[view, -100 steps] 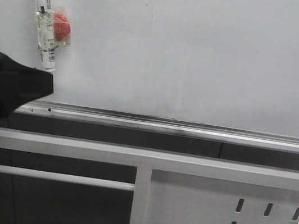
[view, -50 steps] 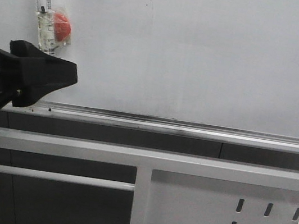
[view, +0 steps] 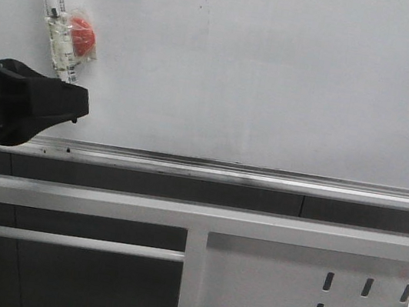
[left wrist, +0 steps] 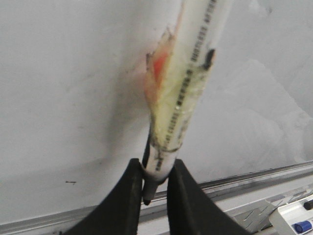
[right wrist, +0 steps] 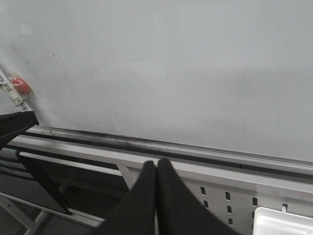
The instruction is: Write number 1 on whiteboard
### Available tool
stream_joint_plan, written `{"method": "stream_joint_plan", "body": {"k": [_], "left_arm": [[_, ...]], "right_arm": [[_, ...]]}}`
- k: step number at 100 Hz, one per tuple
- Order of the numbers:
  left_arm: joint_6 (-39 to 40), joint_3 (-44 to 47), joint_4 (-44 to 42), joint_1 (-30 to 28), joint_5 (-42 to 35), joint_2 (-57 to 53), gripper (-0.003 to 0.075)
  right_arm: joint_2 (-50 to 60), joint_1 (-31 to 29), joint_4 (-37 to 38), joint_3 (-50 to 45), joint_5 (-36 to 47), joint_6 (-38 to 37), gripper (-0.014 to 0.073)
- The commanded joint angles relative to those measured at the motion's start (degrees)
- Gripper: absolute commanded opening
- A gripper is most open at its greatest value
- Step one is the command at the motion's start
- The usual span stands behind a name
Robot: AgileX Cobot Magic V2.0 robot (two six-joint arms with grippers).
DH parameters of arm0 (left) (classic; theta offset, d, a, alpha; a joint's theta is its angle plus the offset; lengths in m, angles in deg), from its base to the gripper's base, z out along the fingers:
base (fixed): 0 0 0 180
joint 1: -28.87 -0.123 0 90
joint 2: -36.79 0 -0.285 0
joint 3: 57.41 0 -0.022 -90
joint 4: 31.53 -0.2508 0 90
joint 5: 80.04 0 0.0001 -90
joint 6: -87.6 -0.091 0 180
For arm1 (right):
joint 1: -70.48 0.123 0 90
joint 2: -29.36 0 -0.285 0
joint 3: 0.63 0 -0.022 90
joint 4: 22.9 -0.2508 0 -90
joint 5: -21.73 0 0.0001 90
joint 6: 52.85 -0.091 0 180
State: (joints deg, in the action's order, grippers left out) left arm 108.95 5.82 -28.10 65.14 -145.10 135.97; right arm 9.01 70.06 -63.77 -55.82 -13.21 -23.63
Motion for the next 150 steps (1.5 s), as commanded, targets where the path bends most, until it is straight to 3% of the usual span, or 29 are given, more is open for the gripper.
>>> {"method": "stream_joint_plan", "body": {"k": [1, 25, 45, 64, 71, 84, 91, 104, 132, 150], "left_arm": [[0.17, -1.01, 0.54, 0.39, -13.01, -1.36, -0.0020], [-1.15, -0.79, -10.42, 0.39, -13.01, -1.36, -0.0020], [-1.40, -0.79, -21.12, 0.39, -11.69, -1.36, -0.0020], [-4.21, -1.54, -28.48, 0.39, -4.81, -2.52, -0.0020], [-5.06, -2.24, -29.92, 0.39, 0.70, -4.44, -0.0020], [-6.41, -5.20, -37.21, 0.39, 16.65, -10.41, -0.0020], [-5.84, -7.42, -43.16, 0.50, 25.48, -14.13, -0.0020], [-5.45, -11.37, -48.24, 3.39, 42.37, -20.69, -0.0020], [-5.45, -18.33, -50.67, 16.46, 68.77, -26.97, -0.0020], [-5.45, -19.87, -50.55, 18.69, 74.69, -27.06, -0.0020]], "right_arm": [[-1.14, 0.74, -1.61, 1.46, 3.11, 0.76, -0.0069], [-1.14, 4.95, -1.61, 1.46, 1.40, 6.22, -0.0069], [-3.80, 13.75, -1.61, 1.46, 1.30, 9.08, -0.0069], [-10.40, 23.45, -1.61, 2.13, 3.07, 16.63, -0.0029], [-13.42, 26.24, -1.61, 3.57, 3.68, 18.50, 0.0076], [-19.12, 29.36, -1.61, 6.75, 7.91, 21.66, 0.0368], [-22.33, 29.74, -1.61, 8.87, 9.73, 21.66, 0.0454], [-28.29, 30.78, -1.61, 13.58, 8.77, 21.66, 0.0465], [-41.53, 38.99, -1.61, 22.38, 8.61, 22.61, 0.0464], [-47.92, 42.90, -1.61, 25.15, 11.82, 23.98, 0.0464]]}}
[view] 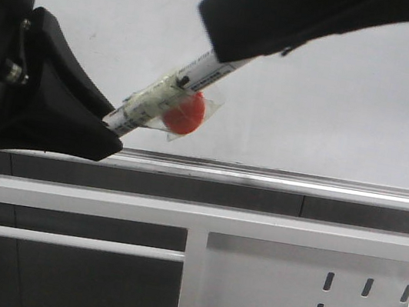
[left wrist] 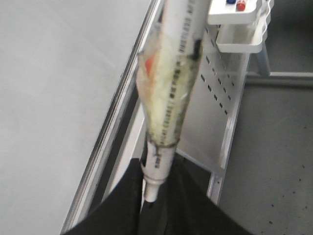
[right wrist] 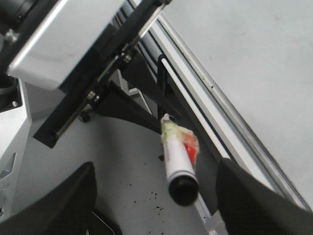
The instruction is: Write number 1 on whiteboard
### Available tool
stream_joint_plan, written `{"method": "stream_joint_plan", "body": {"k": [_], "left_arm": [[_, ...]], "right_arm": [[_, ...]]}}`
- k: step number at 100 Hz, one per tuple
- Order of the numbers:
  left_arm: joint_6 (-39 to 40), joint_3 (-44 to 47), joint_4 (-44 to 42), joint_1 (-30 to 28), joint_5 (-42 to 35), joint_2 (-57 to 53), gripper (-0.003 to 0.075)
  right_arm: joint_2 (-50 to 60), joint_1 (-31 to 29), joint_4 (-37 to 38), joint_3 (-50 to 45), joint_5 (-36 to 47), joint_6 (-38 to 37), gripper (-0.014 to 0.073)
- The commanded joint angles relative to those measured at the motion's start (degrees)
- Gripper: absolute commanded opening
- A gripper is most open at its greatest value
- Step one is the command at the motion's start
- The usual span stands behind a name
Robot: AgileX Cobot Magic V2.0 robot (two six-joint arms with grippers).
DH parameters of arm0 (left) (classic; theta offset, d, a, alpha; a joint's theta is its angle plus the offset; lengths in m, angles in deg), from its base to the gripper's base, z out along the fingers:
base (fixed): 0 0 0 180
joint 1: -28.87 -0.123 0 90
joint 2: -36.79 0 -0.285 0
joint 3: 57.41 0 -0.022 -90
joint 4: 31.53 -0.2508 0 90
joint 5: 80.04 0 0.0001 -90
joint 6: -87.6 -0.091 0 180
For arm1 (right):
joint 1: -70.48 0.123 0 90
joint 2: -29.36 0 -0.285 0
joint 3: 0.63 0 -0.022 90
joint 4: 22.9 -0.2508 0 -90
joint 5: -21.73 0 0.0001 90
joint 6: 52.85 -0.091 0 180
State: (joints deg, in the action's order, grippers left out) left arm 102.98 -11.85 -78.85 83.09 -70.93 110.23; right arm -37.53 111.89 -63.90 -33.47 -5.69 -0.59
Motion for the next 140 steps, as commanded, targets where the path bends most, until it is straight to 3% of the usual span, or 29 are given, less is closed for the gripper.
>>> {"method": "stream_joint_plan", "body": {"k": [1, 37, 61, 78, 95, 110, 124, 140], "left_arm": [[0.52, -2.21, 0.21, 0.74, 0.52, -1.33, -0.0020], [0.52, -2.21, 0.21, 0.74, -0.19, -1.33, -0.0020], [0.52, -2.30, 0.34, 0.74, -3.79, -1.33, -0.0020], [0.52, -3.03, 0.45, 0.74, -5.02, -1.33, -0.0019], [0.52, -3.17, 0.45, 0.74, -4.91, -1.33, 0.0004], [0.52, -3.17, 0.45, 0.74, -2.35, -1.47, 0.0134], [0.52, -3.17, 1.01, 0.74, 3.26, -3.41, 0.0257], [0.52, -3.17, 4.04, 0.74, 5.12, -8.55, 0.0318]], "right_arm": [[-1.54, 1.08, -1.48, 2.93, 4.47, 0.94, 0.0465], [-4.68, 1.44, -1.48, 3.32, 5.81, 0.94, 0.0432], [-4.68, 1.44, -1.48, 3.32, 8.11, 0.94, 0.0168], [-4.68, 1.44, -1.48, 3.32, 8.22, 0.94, -0.0076], [-4.68, 1.44, -1.48, 3.22, 8.22, 0.94, -0.0076], [-4.68, 1.44, -1.48, 3.22, 8.22, 0.94, -0.0077], [-4.68, 1.31, -5.99, 3.22, 7.84, 0.94, -0.0077], [-4.68, 1.31, -6.00, 3.11, 11.36, 0.94, -0.0077]]}}
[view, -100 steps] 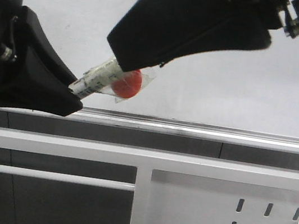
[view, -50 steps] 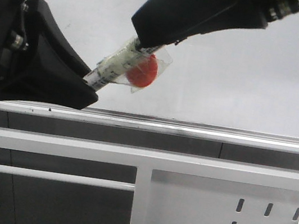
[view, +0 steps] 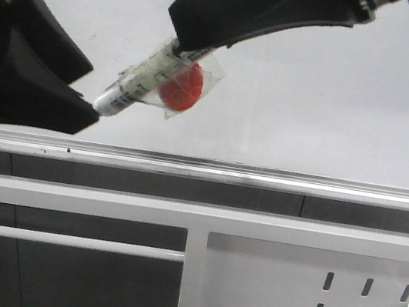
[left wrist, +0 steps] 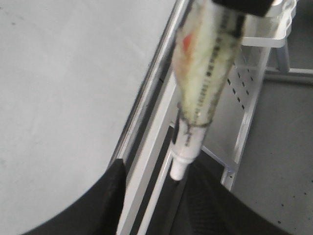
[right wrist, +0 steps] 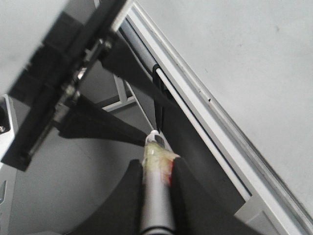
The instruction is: Write number 1 on whiteboard
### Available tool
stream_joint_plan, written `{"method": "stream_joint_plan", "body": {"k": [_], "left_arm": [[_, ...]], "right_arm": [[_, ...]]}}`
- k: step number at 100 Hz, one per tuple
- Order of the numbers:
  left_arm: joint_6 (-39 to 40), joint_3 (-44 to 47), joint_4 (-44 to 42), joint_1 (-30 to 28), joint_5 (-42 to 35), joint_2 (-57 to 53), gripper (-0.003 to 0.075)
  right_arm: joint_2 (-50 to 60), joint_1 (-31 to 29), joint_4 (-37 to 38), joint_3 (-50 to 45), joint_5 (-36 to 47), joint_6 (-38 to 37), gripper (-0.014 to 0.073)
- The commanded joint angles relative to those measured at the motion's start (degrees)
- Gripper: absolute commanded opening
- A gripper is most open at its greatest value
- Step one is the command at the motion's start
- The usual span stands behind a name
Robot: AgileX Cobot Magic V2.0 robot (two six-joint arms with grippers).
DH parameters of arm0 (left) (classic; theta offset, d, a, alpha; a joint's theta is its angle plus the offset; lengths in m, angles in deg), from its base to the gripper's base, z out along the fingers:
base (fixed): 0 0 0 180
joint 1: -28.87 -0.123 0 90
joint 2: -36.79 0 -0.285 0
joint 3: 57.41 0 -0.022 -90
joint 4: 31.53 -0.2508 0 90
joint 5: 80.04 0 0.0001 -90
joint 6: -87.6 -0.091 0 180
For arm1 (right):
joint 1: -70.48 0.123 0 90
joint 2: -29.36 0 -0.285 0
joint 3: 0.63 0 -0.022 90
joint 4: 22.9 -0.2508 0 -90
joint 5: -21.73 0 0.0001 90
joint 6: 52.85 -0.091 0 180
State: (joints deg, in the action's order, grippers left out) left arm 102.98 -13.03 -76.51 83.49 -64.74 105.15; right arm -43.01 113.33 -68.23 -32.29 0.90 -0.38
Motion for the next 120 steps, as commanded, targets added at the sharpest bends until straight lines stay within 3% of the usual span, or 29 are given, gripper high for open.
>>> {"method": "stream_joint_plan", "body": {"k": [1, 20, 39, 44, 50, 61, 74, 84, 105, 112, 120], "left_arm": [[0.52, -1.99, 1.84, 0.35, -1.07, -3.75, 0.0318], [0.52, -1.99, 7.87, 0.35, 1.41, -12.36, 0.0318], [0.52, -1.99, 14.12, 0.35, 6.92, -22.42, 0.0313], [0.95, -1.99, 14.52, 0.35, 8.09, -24.87, 0.0288], [4.14, -1.99, 14.01, 0.35, 9.15, -27.34, 0.0199], [13.55, -1.28, 9.27, 0.35, 9.37, -31.21, -0.0019], [28.06, 1.57, -2.63, 0.16, 6.27, -33.99, -0.0020], [42.18, 4.42, -14.55, -0.48, 5.92, -34.41, -0.0020], [75.63, 10.26, -38.29, -1.10, 8.08, -34.41, -0.0020], [81.46, 11.58, -40.32, -1.10, 11.07, -34.41, -0.0020], [82.96, 12.23, -40.67, -1.10, 13.55, -34.41, -0.0020]], "right_arm": [[0.80, -0.13, -1.67, 1.93, 5.38, 0.74, -0.0077], [1.25, -0.13, -1.67, 1.86, 12.01, 0.74, -0.0077], [2.73, -0.13, -1.67, 0.49, 11.35, 0.74, -0.0077], [4.01, -0.13, -1.67, -0.65, 11.51, 0.74, -0.0077], [6.60, -0.13, -1.67, -2.61, 12.45, 0.74, -0.0077], [13.45, 0.13, -2.97, -7.07, 15.18, 0.74, -0.0077], [22.13, 1.18, -5.39, -13.48, 23.05, 0.74, -0.0077], [26.71, 1.18, -5.68, -16.61, 24.19, 0.74, -0.0077], [25.35, 1.18, -5.68, -17.52, 27.80, 0.74, -0.0077], [23.76, 1.18, -5.68, -17.42, 31.24, 0.74, -0.0077], [22.09, 1.18, -5.68, -16.80, 33.25, 0.74, -0.0077]]}}
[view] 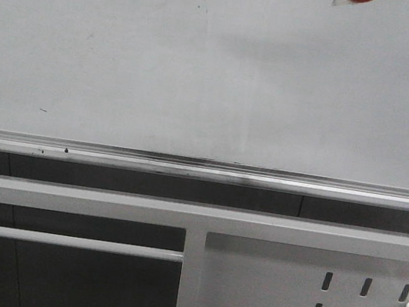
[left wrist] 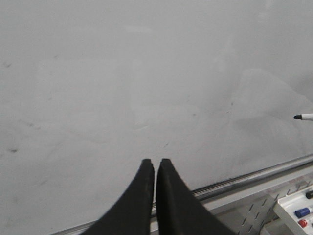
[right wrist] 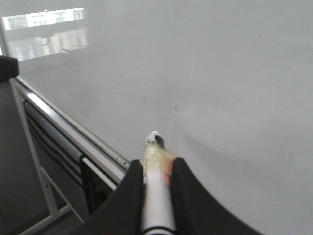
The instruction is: Write number 1 on whiteboard
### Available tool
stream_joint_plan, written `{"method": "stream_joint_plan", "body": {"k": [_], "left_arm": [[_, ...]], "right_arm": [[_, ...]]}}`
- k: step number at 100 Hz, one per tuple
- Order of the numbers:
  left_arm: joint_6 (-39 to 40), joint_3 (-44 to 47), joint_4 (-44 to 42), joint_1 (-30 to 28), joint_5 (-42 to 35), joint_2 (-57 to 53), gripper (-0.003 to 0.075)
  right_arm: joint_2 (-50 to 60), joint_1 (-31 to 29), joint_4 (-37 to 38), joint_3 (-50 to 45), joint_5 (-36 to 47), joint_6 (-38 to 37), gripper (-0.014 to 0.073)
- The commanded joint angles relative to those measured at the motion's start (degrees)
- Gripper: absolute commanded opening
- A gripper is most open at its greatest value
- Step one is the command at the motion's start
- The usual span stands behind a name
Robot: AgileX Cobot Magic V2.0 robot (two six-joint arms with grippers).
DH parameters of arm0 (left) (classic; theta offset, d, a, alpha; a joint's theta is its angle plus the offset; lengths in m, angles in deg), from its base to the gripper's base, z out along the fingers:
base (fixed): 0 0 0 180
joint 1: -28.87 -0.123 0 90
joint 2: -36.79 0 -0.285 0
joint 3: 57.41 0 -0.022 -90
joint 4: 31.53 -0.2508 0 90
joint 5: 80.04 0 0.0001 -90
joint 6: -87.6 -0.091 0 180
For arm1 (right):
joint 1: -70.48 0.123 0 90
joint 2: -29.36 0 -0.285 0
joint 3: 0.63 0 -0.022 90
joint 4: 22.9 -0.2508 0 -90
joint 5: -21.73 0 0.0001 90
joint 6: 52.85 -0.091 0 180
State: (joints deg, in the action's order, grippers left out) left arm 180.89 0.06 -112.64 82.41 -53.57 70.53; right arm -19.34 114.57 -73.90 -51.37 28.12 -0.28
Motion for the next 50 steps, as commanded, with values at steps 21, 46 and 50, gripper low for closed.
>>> {"method": "stream_joint_plan", "body": {"k": [21, 46, 50], "left_arm": [[5.05, -0.86, -5.89, -0.02, 2.77, 0.21, -0.0020], [5.05, -0.98, -5.99, -0.02, 3.74, 0.21, -0.0020], [5.05, -0.98, -5.99, -0.02, 3.87, 0.21, -0.0020]], "right_arm": [[-7.16, -0.07, 2.57, 6.35, 7.07, 0.63, -0.0077], [-12.36, -0.07, 3.06, 9.06, 11.50, 0.63, -0.0077], [-13.11, -0.07, 3.06, 9.06, 11.71, 0.63, -0.0077]]}}
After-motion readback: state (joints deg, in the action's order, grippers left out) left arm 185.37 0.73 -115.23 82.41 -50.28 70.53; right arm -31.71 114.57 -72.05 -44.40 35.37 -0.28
